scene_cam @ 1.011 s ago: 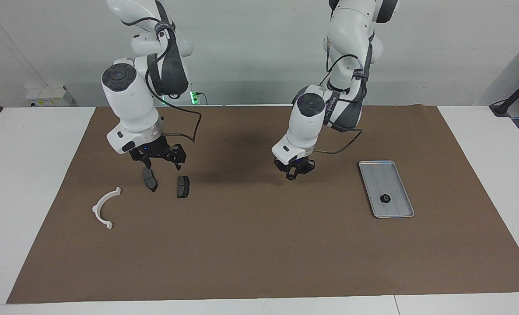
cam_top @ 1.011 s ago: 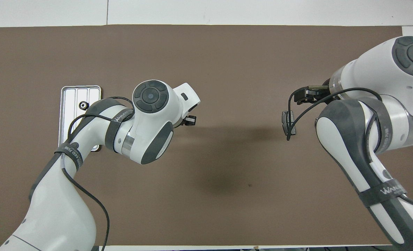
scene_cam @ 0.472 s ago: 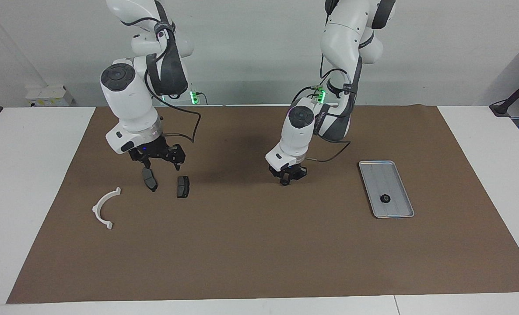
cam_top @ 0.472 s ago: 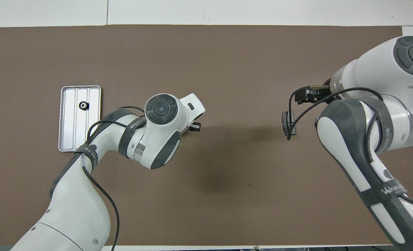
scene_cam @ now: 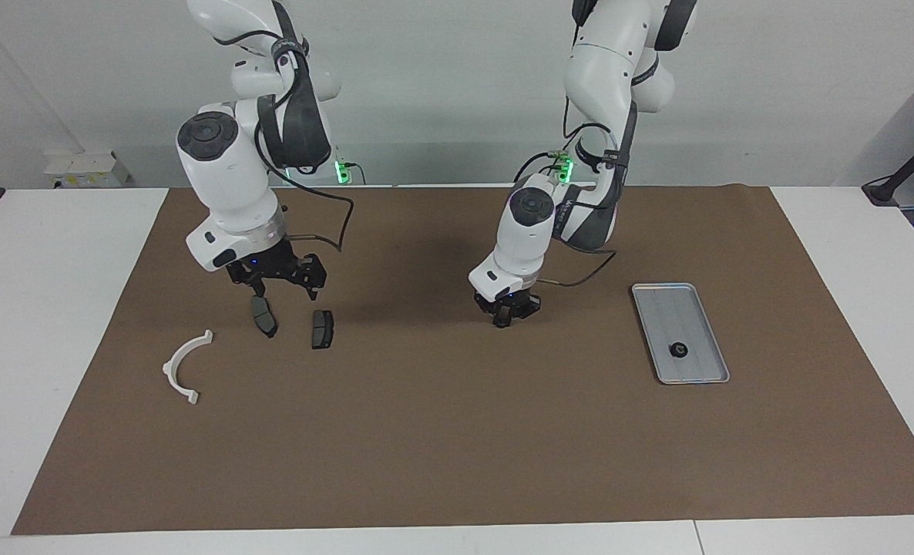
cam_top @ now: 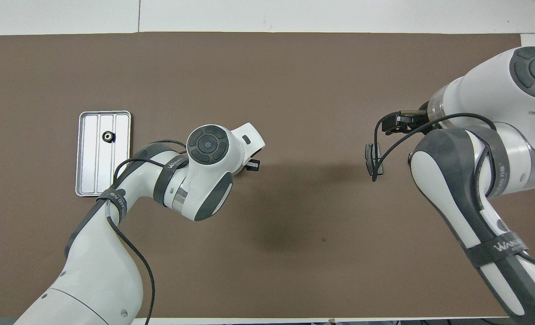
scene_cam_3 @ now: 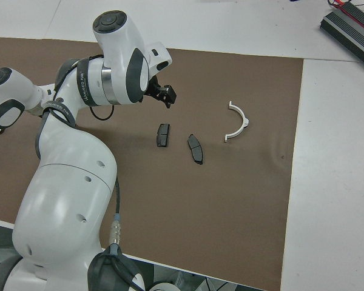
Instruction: Place bearing gear from tray to pile
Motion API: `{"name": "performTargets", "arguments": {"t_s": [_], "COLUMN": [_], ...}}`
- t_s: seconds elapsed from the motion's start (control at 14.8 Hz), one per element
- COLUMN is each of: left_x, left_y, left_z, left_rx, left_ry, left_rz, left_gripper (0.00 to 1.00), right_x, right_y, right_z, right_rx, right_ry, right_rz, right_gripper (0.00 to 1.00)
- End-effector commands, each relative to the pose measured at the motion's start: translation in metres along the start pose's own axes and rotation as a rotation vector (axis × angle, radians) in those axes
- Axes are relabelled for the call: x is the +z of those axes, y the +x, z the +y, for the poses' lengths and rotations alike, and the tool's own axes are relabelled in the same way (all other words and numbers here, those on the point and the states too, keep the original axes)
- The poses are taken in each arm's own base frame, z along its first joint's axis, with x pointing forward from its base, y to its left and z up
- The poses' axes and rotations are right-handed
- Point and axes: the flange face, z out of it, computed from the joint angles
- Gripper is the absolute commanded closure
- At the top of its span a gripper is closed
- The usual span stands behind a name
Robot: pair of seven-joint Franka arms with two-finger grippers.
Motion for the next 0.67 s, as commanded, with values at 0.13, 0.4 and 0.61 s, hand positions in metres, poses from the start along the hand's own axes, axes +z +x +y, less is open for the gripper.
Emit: {"name": "performTargets", "arguments": {"t_s": [0.13, 0.4, 0.61], "left_x": [-0.095, -0.184, -0.178], "left_y": [-0.014, -0.019, -0.012], "left_z": [-0.006, -0.101, -0.212], "left_rx": [-0.015, -0.036, -0.026], "left_ry": [0.028, 0.035, 0.015], "left_rz": [-0.098, -0.143, -0.113], "left_gripper": [0.00, 0.00, 0.00], "right_x": [-0.004, -0.003, 0.001], "right_y": [0.000, -0.011, -0.026], "right_z": [-0.001, -0.049, -0.125], "right_rx": [0.021, 0.104, 0.182], "right_ry": [0.025, 0.019, 0.023], "right_rz": [0.011, 0.011, 0.012], "right_gripper": [0.00, 0.00, 0.00]}}
